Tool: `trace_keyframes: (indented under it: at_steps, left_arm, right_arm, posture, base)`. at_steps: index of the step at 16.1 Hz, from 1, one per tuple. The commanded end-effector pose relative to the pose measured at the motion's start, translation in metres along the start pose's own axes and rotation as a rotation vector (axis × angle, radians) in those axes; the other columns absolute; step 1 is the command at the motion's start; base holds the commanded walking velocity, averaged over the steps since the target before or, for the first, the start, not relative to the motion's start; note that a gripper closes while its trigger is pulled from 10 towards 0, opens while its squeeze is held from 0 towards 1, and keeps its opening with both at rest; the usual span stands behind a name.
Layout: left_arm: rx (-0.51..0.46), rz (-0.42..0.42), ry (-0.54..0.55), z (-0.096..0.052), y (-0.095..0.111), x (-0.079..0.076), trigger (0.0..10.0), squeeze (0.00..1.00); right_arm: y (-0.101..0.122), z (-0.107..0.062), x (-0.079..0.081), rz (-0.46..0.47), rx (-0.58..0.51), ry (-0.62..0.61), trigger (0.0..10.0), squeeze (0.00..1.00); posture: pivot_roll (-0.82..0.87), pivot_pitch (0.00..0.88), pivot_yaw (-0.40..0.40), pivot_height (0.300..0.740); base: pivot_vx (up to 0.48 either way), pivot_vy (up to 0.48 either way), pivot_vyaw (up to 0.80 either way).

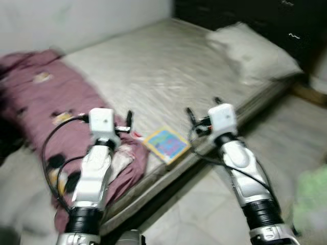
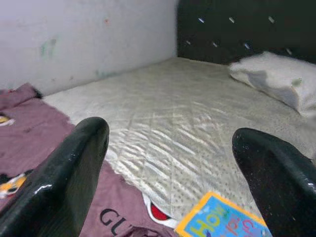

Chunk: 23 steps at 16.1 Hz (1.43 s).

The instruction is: Clean up the room

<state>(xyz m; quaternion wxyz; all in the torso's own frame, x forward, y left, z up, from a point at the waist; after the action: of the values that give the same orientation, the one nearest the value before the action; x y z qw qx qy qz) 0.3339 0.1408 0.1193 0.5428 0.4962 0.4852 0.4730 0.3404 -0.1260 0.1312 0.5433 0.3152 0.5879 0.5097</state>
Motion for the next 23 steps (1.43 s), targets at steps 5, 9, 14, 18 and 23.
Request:
trace_keyframes:
  at_steps: [5,9,14,18,23]
  left_arm:
    - [-0.018,0.016,0.007,0.006,0.006,0.006,10.0,0.0]
    - [-0.025,0.01,0.004,0.006,0.006,0.004,10.0,0.0]
    - [-0.03,0.013,-0.022,0.006,0.006,0.001,10.0,0.0]
    - [-0.042,0.009,-0.058,0.005,0.007,-0.004,10.0,0.0]
    - [-0.046,0.009,-0.071,0.004,0.007,-0.005,10.0,0.0]
  right_arm:
    - [0.008,0.009,0.005,0.004,-0.041,0.024,10.0,0.0]
    - [0.009,0.01,0.004,-0.005,-0.051,0.019,10.0,0.0]
    - [0.008,0.01,0.005,-0.006,-0.056,0.028,10.0,0.0]
    - [0.007,0.01,0.005,0.007,-0.06,0.026,10.0,0.0]
    - [0.007,0.01,0.005,0.008,-0.061,0.029,10.0,0.0]
  posture:
    - [0.0,0.0,-0.001,0.74]
    - [0.0,0.0,-0.006,0.74]
    - [0.0,0.0,-0.007,0.74]
    - [0.0,0.0,-0.007,0.74]
    - [0.0,0.0,-0.007,0.74]
  base:
    - [0.0,0.0,0.8]
    - [0.0,0.0,0.8]
    - [0.0,0.0,0.8]
    - [0.0,0.0,0.19]
    - [0.296,0.0,0.0]
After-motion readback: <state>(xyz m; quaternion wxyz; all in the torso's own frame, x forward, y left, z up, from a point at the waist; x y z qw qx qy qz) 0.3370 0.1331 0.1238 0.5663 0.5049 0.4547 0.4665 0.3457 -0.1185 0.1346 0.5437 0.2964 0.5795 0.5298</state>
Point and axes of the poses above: a point about 5 cm out from each wrist's last joint towards the gripper, its own z axis pointing out of the wrist towards the gripper, its own y axis along the axis of the wrist's last joint, x = y × z, the point moved 3 cm from there along z, pointing out of the wrist towards the gripper, and after that the axes turned 5 degrees about -z, right-handed, at the moved point
